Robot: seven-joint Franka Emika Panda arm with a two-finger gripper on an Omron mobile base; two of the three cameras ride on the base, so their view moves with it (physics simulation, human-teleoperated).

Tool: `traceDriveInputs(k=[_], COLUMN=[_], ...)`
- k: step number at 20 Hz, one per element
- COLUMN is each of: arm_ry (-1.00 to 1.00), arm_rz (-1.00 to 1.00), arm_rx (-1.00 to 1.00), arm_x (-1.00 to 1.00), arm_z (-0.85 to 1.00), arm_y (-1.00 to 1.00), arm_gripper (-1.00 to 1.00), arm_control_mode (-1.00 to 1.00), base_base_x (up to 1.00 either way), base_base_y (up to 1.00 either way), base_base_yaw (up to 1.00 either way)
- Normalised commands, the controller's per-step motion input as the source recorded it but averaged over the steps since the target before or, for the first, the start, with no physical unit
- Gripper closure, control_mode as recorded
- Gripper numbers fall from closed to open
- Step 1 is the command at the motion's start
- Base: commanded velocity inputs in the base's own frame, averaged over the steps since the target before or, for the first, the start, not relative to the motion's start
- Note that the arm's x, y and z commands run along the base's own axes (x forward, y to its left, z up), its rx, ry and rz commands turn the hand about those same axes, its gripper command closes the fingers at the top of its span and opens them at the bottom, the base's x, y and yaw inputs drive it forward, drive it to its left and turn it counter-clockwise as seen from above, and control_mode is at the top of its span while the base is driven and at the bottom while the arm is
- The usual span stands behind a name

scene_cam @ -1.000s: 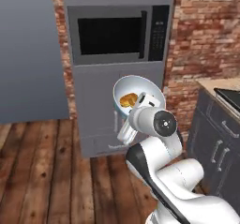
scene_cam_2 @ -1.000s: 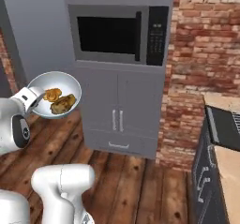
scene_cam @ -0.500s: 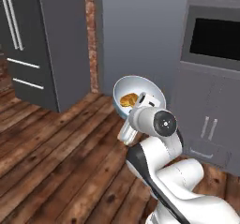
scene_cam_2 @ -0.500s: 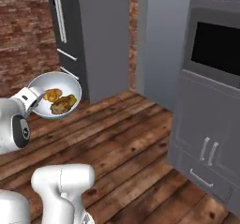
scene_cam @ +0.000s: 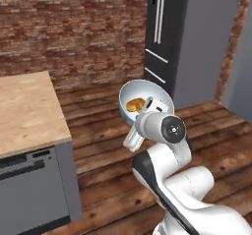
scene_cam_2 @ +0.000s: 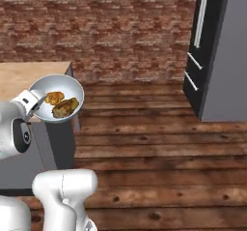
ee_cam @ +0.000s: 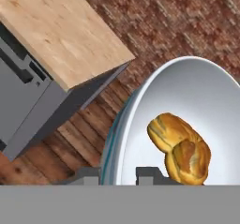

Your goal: Pick up the heated bread from the toaster oven and place it in the bowl. Then move the bread bowl to the dining counter.

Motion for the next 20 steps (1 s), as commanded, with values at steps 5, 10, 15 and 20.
traceDriveInputs(k=[5, 10, 15, 20], arm_ry=[0.0, 0.0, 0.0, 0.0], arm_rz=[0.0, 0.0, 0.0, 0.0], arm_rx=[0.0, 0.0, 0.0, 0.0], arm_x=[0.0, 0.0, 0.0, 0.0], arm_z=[0.0, 0.0, 0.0, 0.0], arm_y=[0.0, 0.0, 0.0, 0.0], arm_gripper=[1.0, 1.0, 1.0, 1.0], arm_control_mode=[1.0, 1.0, 1.0, 1.0], base_base_x=[0.03, 0.44, 0.93, 1.0], base_base_y=[0.03, 0.4, 0.79, 0.59], base_base_yaw=[0.97, 0.75, 0.2, -0.08])
